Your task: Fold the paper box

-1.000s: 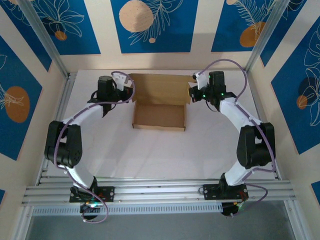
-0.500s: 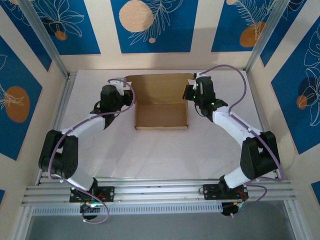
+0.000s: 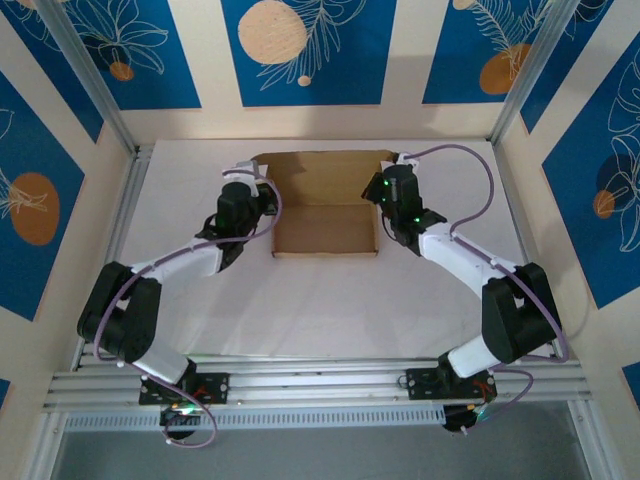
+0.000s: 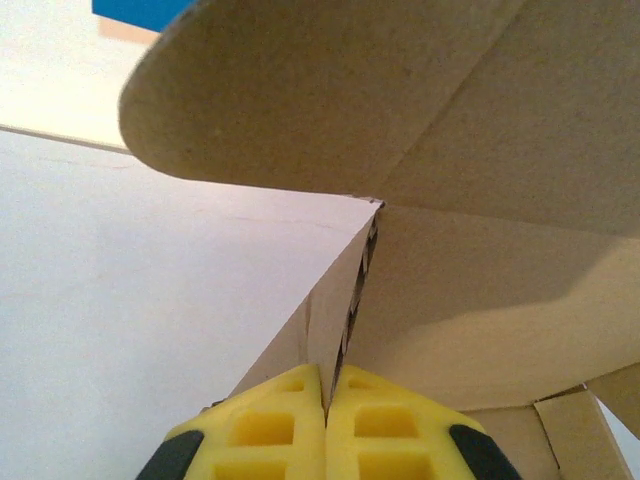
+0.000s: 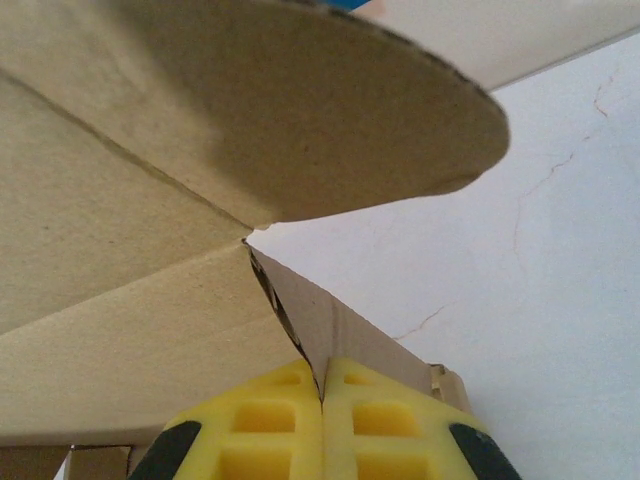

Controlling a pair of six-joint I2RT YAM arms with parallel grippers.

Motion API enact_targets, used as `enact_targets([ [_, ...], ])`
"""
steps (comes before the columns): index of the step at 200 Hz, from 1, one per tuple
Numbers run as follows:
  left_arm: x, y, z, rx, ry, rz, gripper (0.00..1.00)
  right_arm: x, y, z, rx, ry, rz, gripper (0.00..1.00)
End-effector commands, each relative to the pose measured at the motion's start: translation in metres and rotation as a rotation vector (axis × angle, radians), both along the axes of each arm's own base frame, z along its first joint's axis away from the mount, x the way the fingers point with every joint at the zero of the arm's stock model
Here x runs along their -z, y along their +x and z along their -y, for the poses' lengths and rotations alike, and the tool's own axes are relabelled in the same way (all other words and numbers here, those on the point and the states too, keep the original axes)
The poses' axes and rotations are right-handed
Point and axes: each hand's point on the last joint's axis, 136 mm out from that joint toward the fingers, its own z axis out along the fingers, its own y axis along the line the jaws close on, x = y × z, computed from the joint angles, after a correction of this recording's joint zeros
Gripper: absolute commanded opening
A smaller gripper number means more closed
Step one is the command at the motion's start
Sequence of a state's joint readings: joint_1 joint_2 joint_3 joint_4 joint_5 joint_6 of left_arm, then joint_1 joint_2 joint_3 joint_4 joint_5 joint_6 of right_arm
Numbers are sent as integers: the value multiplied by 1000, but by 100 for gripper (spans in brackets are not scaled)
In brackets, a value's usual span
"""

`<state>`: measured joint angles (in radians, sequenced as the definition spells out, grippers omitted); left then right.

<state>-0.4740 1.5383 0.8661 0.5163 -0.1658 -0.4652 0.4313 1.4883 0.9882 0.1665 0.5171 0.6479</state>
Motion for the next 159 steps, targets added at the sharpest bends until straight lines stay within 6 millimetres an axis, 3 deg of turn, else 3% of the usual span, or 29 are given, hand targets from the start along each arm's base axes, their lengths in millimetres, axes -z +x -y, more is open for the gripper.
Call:
enact_targets([
  [1, -12, -11, 21, 68, -52, 71, 0, -5, -10, -20, -76, 48, 48, 0],
  [46, 7, -17, 24, 87, -68, 63, 0, 16, -21, -27, -152, 15, 53, 0],
  [96, 15, -26, 25, 110, -59, 65, 0, 35, -37, -19, -169, -23, 43, 0],
  [159, 32, -39, 20, 120, -39, 43, 0, 43, -50, -14, -180, -20, 44, 0],
])
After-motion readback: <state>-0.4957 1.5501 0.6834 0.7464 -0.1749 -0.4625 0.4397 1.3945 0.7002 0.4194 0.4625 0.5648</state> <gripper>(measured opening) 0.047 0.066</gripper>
